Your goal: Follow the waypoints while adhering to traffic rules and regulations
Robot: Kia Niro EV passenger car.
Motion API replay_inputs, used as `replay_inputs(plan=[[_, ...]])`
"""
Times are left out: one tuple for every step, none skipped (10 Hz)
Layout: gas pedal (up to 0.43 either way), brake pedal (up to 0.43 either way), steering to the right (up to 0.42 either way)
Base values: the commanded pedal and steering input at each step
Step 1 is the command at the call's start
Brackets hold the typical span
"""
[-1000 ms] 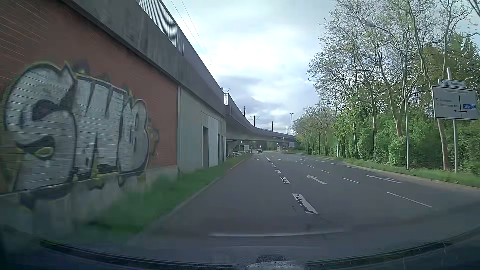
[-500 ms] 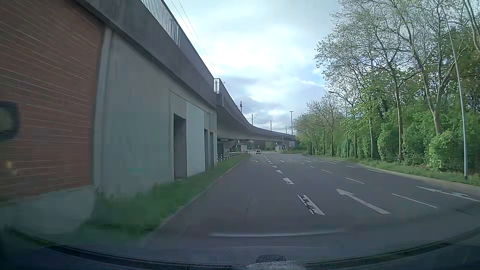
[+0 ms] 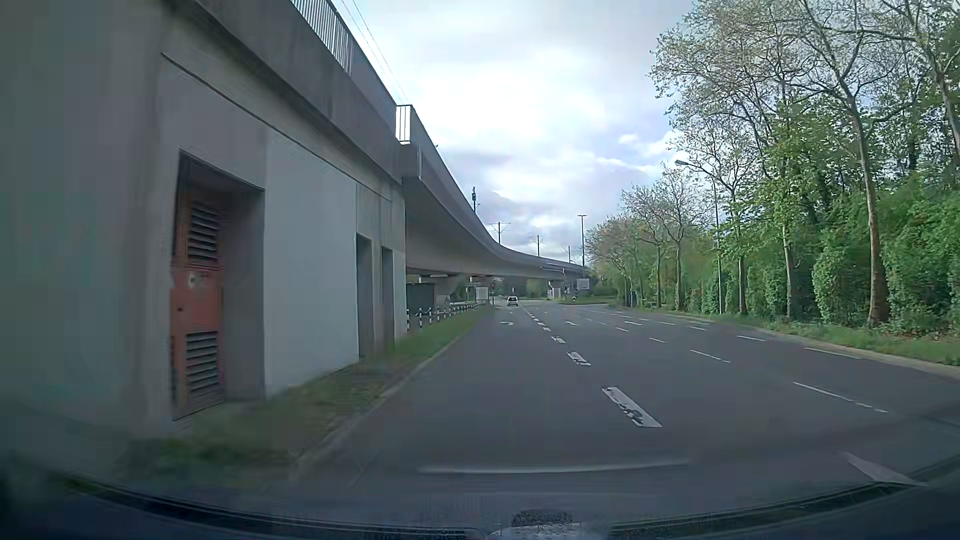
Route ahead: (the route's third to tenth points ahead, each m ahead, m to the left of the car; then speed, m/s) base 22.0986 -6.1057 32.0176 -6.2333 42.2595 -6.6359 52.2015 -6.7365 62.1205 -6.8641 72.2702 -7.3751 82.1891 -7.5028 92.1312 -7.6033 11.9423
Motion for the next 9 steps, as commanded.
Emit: replay_inputs(plan=[[0.020, 0.000, 0.007], [0.020, 0.000, 0.008], [0.020, 0.000, 0.007], [0.020, 0.000, 0.007], [0.020, 0.000, 0.007], [0.020, 0.000, 0.007], [0.020, 0.000, 0.007], [0.020, 0.000, 0.005], [0.020, 0.000, 0.005]])
